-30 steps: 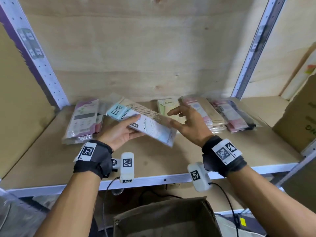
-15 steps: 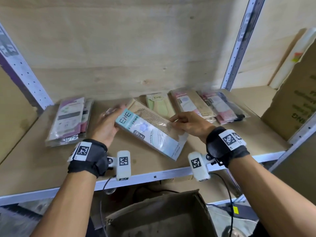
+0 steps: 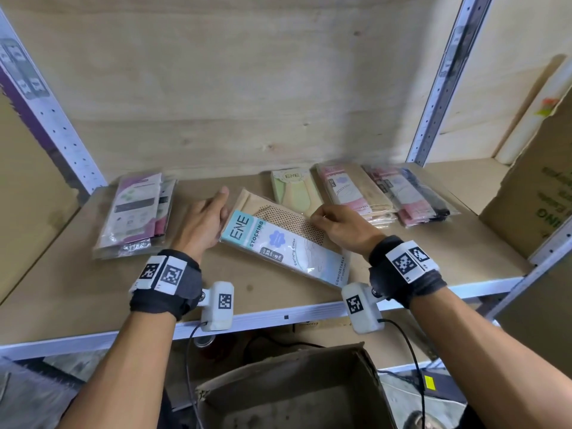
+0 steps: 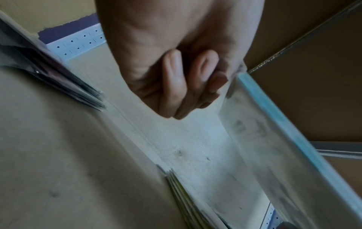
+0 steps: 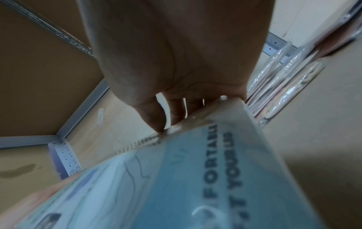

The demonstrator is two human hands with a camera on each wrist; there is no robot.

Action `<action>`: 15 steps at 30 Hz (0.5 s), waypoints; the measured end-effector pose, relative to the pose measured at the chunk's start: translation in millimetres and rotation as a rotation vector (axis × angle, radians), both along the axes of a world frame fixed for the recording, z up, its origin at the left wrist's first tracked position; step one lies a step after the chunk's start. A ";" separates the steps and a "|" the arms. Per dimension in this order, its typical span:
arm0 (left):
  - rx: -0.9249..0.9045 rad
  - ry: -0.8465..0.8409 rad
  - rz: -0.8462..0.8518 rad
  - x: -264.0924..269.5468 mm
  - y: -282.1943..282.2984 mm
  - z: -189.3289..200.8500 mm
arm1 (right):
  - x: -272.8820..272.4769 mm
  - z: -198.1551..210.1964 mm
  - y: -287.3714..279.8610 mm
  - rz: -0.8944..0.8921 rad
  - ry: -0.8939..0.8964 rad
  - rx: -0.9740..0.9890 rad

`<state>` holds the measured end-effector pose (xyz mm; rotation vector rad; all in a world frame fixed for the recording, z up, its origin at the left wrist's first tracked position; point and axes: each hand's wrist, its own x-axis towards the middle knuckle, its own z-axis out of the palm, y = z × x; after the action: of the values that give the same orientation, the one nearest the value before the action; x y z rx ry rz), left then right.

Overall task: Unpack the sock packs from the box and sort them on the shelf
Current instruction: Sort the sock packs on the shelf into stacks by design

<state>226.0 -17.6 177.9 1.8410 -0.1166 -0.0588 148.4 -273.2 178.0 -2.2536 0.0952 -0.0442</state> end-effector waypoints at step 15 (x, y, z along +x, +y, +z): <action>-0.027 -0.083 -0.093 -1.2 12.8 7.9 | -2.7 3.2 0.4 0.027 -0.059 0.096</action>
<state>224.9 -4.8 185.8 1.8111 -0.2598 -0.0458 145.7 -272.8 181.3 -2.1554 0.0350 -0.0895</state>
